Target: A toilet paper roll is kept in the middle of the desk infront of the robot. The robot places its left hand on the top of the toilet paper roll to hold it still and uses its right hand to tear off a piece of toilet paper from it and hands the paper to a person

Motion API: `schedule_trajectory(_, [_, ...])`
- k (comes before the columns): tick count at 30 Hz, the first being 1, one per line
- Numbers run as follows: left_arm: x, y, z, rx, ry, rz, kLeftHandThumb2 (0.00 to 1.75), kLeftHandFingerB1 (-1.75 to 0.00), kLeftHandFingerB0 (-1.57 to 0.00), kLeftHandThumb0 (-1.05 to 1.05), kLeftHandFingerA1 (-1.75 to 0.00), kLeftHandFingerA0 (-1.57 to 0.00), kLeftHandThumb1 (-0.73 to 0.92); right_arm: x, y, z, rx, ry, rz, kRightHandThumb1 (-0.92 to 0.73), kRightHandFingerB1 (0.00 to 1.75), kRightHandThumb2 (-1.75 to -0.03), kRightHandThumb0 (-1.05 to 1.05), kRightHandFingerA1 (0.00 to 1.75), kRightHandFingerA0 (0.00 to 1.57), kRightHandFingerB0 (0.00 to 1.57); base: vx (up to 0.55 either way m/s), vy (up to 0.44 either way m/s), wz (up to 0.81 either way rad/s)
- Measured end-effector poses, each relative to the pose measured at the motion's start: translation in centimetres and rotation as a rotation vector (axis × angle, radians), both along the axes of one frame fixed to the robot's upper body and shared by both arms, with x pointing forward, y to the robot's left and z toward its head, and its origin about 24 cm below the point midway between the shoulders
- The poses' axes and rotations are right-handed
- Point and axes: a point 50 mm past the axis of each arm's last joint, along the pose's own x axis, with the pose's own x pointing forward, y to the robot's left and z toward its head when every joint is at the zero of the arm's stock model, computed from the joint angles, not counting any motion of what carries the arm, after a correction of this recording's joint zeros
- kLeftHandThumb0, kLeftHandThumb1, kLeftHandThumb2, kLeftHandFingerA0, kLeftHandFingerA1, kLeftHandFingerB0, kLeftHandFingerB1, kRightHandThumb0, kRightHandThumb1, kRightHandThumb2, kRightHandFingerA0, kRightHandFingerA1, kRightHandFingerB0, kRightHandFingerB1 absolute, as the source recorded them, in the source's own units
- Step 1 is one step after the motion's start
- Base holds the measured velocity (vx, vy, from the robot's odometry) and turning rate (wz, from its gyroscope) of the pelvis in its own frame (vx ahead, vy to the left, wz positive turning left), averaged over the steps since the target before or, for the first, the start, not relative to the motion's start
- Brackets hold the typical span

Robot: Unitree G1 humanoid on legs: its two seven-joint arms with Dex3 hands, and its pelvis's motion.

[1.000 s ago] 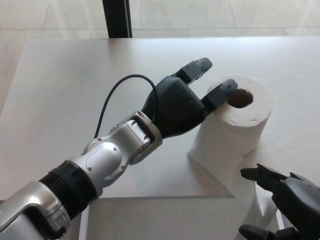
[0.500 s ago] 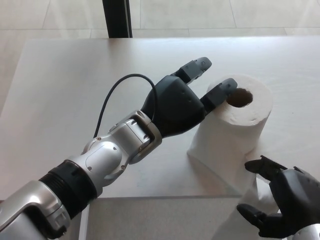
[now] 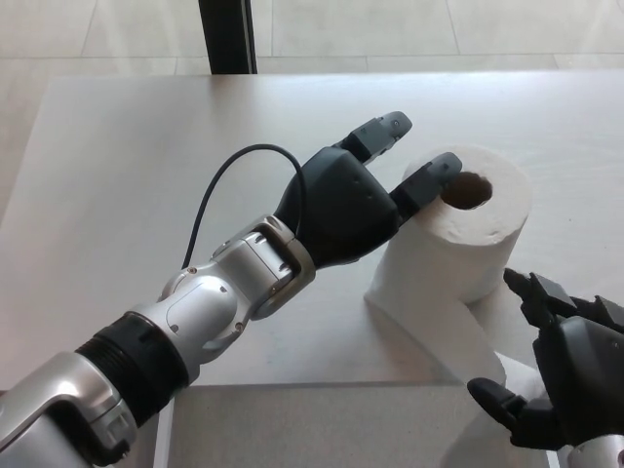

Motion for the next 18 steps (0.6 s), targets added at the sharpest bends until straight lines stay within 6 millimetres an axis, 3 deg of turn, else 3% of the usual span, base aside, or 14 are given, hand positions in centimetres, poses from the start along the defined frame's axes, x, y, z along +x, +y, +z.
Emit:
schedule_trajectory(1, [0.0,0.0,0.0,0.0,0.0,0.0,0.58,-0.25,0.0,-0.46,-0.13,0.0,0.61,0.1,-0.1,0.0,-0.01,0.009,0.004,-0.44,0.05,-0.79,-0.77,0.25,0.0,0.1,0.0,0.0,0.0])
schedule_trajectory(4, [0.0,0.0,0.0,-0.001,-0.001,-0.001,0.58,-0.26,0.0,-0.46,-0.14,0.0,0.62,0.4,-0.5,0.2,-0.049,0.035,0.014,-0.45,0.03,-0.8,-0.77,0.25,0.0,0.1,0.0,0.0,0.0])
schedule_trajectory(5, [0.0,0.0,0.0,-0.001,-0.001,-0.001,0.8,-0.13,-0.03,-0.52,-0.14,0.0,0.5,0.5,-0.7,0.3,-0.059,0.045,0.016,-0.42,0.07,-0.82,-0.76,0.31,0.0,0.0,0.0,0.0,0.0])
schedule_trajectory(7, [0.0,0.0,0.0,-0.001,-0.001,-0.001,0.81,-0.14,-0.03,-0.52,-0.16,0.0,0.5,0.7,-0.8,0.4,-0.076,0.063,0.02,-0.44,0.07,-0.84,-0.78,0.3,0.0,0.04,0.0,0.0,0.0])
schedule_trajectory(11, [0.0,0.0,0.0,-0.001,-0.001,-0.001,0.81,-0.14,-0.03,-0.52,-0.15,0.0,0.49,1.0,-1.0,0.5,-0.091,0.101,0.023,-0.45,0.12,-0.84,-0.77,0.32,0.0,0.11,0.0,0.0,0.0])
schedule_trajectory(13, [0.0,0.0,0.0,-0.001,-0.001,-0.001,0.81,-0.13,-0.03,-0.52,-0.15,0.0,0.5,1.2,-1.0,0.6,-0.093,0.122,0.023,-0.42,0.19,-0.85,-0.73,0.38,0.0,0.06,0.0,0.0,0.0])
schedule_trajectory(14, [0.0,0.0,0.0,-0.001,-0.001,-0.001,0.65,-0.22,0.0,-0.46,-0.07,0.0,0.59,1.3,-1.0,0.7,-0.094,0.128,0.023,-0.46,0.24,-0.86,-0.78,0.44,0.04,0.03,0.0,0.0,0.0])
schedule_trajectory(15, [0.0,0.0,0.0,-0.001,-0.001,-0.001,0.65,-0.22,0.0,-0.46,-0.07,0.0,0.59,1.4,-0.9,0.7,-0.095,0.14,0.023,-0.46,0.24,-0.86,-0.78,0.44,0.04,0.03,0.0,0.0,0.0])
schedule_trajectory(16, [0.0,0.0,0.0,-0.001,0.0,-0.001,0.82,-0.1,-0.02,-0.53,-0.14,0.0,0.51,1.6,-0.9,0.8,-0.098,0.149,0.027,-0.59,0.29,-0.59,-0.75,0.51,0.01,0.08,0.0,0.0,0.0])
schedule_trajectory(17, [0.0,0.0,0.0,-0.001,0.0,-0.001,0.82,-0.1,-0.02,-0.53,-0.14,0.0,0.51,1.7,-0.8,0.8,-0.102,0.156,0.029,-0.48,0.43,-0.86,-0.78,0.55,0.03,0.09,0.0,0.0,0.0])
schedule_trajectory(18, [0.0,0.0,0.0,0.0,0.001,0.0,0.65,-0.23,0.0,-0.48,-0.09,0.0,0.59,1.8,-0.8,0.9,-0.105,0.166,0.03,-0.34,0.5,-0.95,-0.38,0.59,0.1,0.0,0.0,0.0,0.0])
